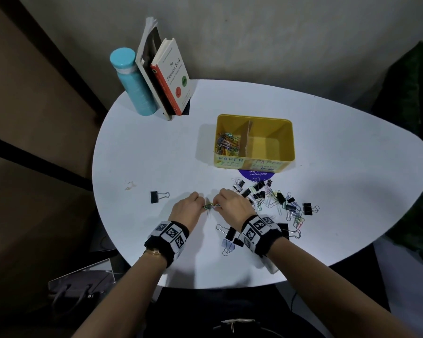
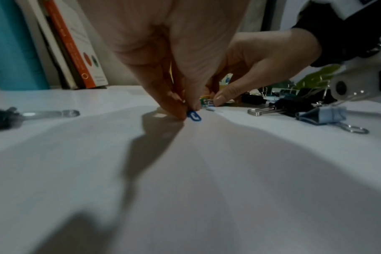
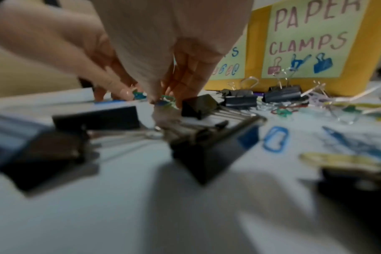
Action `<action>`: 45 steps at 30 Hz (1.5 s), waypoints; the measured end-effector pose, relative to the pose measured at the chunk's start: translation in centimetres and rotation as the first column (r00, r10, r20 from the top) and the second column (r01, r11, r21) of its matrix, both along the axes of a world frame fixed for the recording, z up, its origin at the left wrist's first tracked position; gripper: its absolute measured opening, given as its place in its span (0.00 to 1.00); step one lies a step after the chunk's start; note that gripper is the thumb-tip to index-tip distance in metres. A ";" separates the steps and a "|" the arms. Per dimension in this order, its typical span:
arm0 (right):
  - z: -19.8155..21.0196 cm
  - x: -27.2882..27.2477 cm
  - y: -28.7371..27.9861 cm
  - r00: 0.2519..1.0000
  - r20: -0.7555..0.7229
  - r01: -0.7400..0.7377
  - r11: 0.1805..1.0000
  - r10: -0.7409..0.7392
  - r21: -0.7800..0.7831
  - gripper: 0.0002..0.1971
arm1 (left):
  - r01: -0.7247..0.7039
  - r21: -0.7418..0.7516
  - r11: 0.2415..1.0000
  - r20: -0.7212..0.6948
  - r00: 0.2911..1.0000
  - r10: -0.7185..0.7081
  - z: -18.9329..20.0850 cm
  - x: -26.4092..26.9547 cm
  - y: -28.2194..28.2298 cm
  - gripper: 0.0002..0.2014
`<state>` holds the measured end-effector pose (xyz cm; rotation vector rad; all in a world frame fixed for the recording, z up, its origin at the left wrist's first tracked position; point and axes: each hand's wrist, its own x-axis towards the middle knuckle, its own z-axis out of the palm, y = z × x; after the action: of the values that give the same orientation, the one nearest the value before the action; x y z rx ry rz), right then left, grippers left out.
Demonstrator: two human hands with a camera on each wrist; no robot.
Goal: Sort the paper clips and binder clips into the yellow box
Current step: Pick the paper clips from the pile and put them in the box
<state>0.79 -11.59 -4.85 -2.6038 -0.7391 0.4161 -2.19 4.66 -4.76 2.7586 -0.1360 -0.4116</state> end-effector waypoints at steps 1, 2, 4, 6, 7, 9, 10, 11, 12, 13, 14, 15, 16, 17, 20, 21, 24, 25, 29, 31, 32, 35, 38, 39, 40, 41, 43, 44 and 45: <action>-0.3 -0.1 -0.2 0.999 0.032 -0.019 1.000 0.019 -0.010 0.09 | 0.025 0.045 0.999 -0.008 1.000 -0.025 0.2 0.2 -0.1 0.12; -0.5 -0.1 -0.4 0.999 0.044 -0.017 1.000 0.017 -0.002 0.08 | 0.037 0.066 0.997 -0.019 0.999 -0.036 0.4 0.4 -0.2 0.12; -0.5 0.1 -0.9 0.998 0.056 -0.003 1.000 0.005 -0.027 0.04 | 0.024 0.037 0.999 -0.042 0.999 -0.023 1.0 0.9 -0.3 0.12; -0.2 0.0 -1.1 0.999 0.038 0.015 0.999 -0.014 -0.044 0.05 | -0.045 -0.103 0.994 -0.026 0.999 0.043 2.2 1.8 -0.3 0.09; 0.0 -0.1 -0.9 1.000 0.028 0.004 0.998 -0.002 -0.056 0.08 | -0.093 -0.204 0.975 0.000 0.995 0.096 3.1 2.5 -0.4 0.07; 0.0 -0.3 -0.7 0.996 0.056 -0.058 0.986 0.067 -0.158 0.21 | -0.166 -0.391 0.905 0.066 0.976 0.207 5.3 4.3 -0.8 0.04; 0.2 -0.4 -0.8 0.995 0.062 -0.066 0.979 0.080 -0.193 0.26 | -0.182 -0.469 0.864 0.092 0.963 0.252 6.5 5.5 -1.2 0.04; 0.1 -0.4 -1.0 0.994 0.062 -0.072 0.978 0.086 -0.197 0.27 | -0.189 -0.535 0.824 0.114 0.950 0.292 7.5 6.9 -1.6 0.04; 0.2 -0.4 -1.4 0.997 0.036 -0.059 0.983 0.066 -0.174 0.26 | -0.195 -0.586 0.786 0.127 0.936 0.327 8.4 8.3 -2.0 0.04; 0.4 -0.2 -1.8 0.999 0.010 -0.030 0.991 0.031 -0.133 0.24 | -0.202 -0.620 0.758 0.134 0.925 0.356 9.0 9.7 -2.4 0.04; 0.5 0.1 -2.1 1.000 0.005 0.019 0.995 -0.019 -0.094 0.21 | -0.205 -0.631 0.748 0.145 0.916 0.373 9.5 11.0 -2.8 0.04; 0.8 0.5 -2.3 0.997 0.013 0.075 0.996 -0.074 -0.055 0.17 | -0.206 -0.620 0.757 0.158 0.912 0.378 9.6 12.1 -3.1 0.04; 1.3 1.0 -2.4 0.991 0.007 0.134 0.991 -0.134 -0.014 0.13 | -0.212 -0.600 0.771 0.160 0.913 0.375 9.5 13.0 -3.4 0.04; 2.0 1.7 -2.5 0.980 0.008 0.198 0.979 -0.199 0.054 0.08 | -0.222 -0.579 0.785 0.146 0.919 0.367 9.3 13.7 -3.6 0.05; 4.9 4.9 -2.5 0.910 0.065 0.370 0.873 -0.410 0.318 0.06 | -0.207 -0.535 0.819 0.149 0.931 0.333 8.3 14.3 -3.3 0.08; 5.8 6.2 -2.4 0.880 0.086 0.405 0.834 -0.466 0.375 0.06 | -0.180 -0.532 0.828 0.202 0.922 0.330 8.0 13.9 -2.9 0.09; 7.0 9.6 -1.9 0.846 0.083 0.450 0.789 -0.527 0.419 0.06 | -0.134 -0.543 0.829 0.324 0.878 0.354 6.9 11.3 -1.1 0.08; 7.1 10.3 -1.7 0.850 0.083 0.446 0.796 -0.519 0.410 0.08 | -0.136 -0.526 0.840 0.318 0.884 0.343 6.2 10.1 -0.3 0.08; 6.6 9.4 -1.0 0.878 0.260 0.310 0.891 -0.402 0.333 0.09 | -0.103 -0.191 0.976 0.002 0.994 0.105 2.6 5.3 2.7 0.25; 5.3 7.1 -0.5 0.929 0.290 0.161 0.957 -0.229 0.240 0.07 | 0.026 -0.034 0.999 -0.125 0.992 -0.030 1.1 3.4 3.5 0.29; 4.4 5.9 -0.2 0.959 0.251 0.099 0.983 -0.135 0.153 0.07 | 0.077 0.000 0.997 -0.132 0.988 -0.077 0.7 2.7 3.7 0.28; 1.5 3.3 -0.1 0.995 0.088 -0.039 0.997 0.044 -0.060 0.12 | 0.161 0.038 0.986 -0.089 0.984 -0.157 0.6 1.5 3.7 0.26; 0.6 1.9 -0.2 0.993 -0.015 -0.117 0.993 0.117 -0.033 0.15 | 0.203 0.078 0.976 -0.109 0.975 -0.194 0.6 0.2 4.1 0.34; 0.4 1.6 -0.3 0.992 -0.029 -0.125 0.992 0.124 -0.010 0.17 | 0.183 0.077 0.980 -0.119 0.978 -0.173 0.3 -0.4 4.2 0.35; 0.3 1.3 -0.4 0.991 -0.041 -0.131 0.991 0.130 -0.003 0.20 | 0.118 0.043 0.992 -0.126 0.986 -0.111 0.0 -0.9 4.2 0.34; 0.2 1.0 -0.4 0.990 -0.042 -0.133 0.991 0.133 -0.007 0.22 | 0.008 -0.026 1.000 -0.129 0.992 -0.011 -0.5 -1.3 4.0 0.31; 0.1 0.4 -0.2 0.995 -0.032 -0.096 0.995 0.096 -0.008 0.24 | -0.208 -0.167 0.964 -0.112 0.975 0.191 -1.3 -1.8 3.6 0.21; -0.1 0.1 0.0 0.998 -0.038 -0.053 0.999 0.052 -0.002 0.23 | -0.243 -0.207 0.947 -0.090 0.969 0.229 -1.6 -1.9 3.3 0.16; -0.3 -0.3 0.2 0.999 -0.048 0.001 1.000 -0.001 0.010 0.21 | -0.248 -0.242 0.938 -0.060 0.969 0.240 -1.9 -2.0 3.1 0.12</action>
<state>0.54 -11.34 -5.10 -2.5757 -0.7219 0.4721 -4.14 7.79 -6.70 2.4809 0.1528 -0.3426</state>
